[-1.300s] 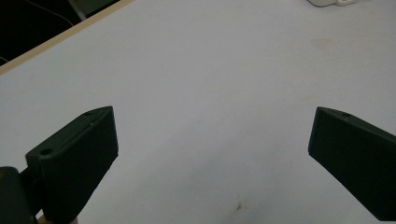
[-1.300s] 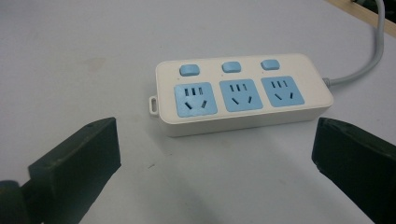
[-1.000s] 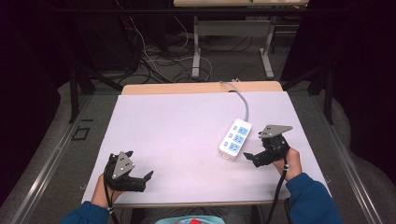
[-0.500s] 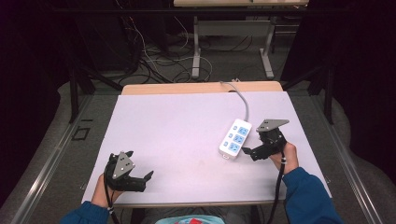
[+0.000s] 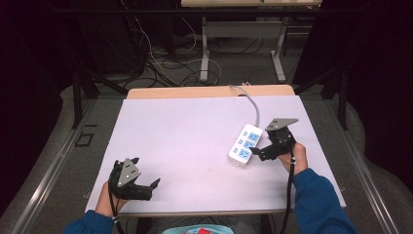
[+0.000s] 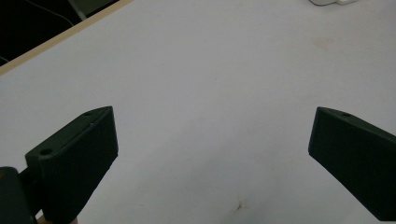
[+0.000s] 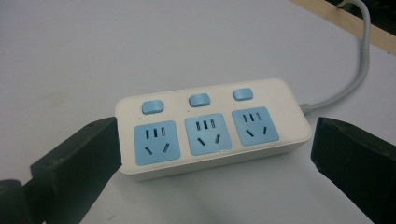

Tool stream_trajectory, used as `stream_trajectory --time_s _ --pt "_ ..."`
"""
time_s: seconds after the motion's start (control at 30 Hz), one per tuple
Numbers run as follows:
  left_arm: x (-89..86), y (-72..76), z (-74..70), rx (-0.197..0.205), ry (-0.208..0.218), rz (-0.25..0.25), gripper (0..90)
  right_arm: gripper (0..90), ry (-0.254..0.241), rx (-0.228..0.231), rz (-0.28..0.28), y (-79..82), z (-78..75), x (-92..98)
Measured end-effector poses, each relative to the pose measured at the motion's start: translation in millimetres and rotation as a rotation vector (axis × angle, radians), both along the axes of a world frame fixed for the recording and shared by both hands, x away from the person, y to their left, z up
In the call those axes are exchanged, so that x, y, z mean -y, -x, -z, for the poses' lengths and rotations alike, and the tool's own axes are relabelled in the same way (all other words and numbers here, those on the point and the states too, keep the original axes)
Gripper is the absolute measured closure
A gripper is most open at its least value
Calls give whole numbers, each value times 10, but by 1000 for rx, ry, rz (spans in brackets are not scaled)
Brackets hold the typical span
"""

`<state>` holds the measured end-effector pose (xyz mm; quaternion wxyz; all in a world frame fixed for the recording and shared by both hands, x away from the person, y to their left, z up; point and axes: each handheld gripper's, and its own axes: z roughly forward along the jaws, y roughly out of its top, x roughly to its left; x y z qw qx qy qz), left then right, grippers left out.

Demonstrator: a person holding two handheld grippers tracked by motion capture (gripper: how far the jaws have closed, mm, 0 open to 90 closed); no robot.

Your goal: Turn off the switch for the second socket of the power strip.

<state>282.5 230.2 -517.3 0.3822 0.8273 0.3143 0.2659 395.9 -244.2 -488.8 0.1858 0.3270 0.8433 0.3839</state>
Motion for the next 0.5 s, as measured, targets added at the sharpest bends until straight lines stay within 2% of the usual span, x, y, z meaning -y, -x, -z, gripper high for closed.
stream_trajectory --time_s 0.27,0.33,0.5 --pt "0 -1 1 -1 2 0 15 11 0 -1 9 -86 -3 2" --pt "1 -1 1 0 3 0 15 11 -5 -13 15 -106 -6 3" --pt "1 2 0 0 -1 0 15 11 -6 -4 24 -165 -5 7"
